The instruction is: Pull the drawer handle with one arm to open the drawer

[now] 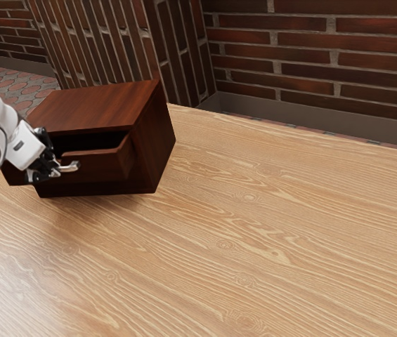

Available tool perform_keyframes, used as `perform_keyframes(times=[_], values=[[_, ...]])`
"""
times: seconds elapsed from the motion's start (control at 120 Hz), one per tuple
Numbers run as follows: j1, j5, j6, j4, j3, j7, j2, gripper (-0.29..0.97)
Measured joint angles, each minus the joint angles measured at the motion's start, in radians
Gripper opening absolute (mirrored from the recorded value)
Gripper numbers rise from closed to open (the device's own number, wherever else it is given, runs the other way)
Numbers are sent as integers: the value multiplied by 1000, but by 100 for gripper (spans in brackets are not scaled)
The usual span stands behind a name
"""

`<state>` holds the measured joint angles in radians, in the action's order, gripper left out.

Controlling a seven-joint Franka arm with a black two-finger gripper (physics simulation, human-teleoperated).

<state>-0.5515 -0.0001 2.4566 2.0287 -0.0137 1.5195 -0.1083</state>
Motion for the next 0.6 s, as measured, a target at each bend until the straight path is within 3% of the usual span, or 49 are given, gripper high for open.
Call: perform_keyframes(times=[0.6], values=[[2, 0, -12, 97, -11, 4, -103, 1]])
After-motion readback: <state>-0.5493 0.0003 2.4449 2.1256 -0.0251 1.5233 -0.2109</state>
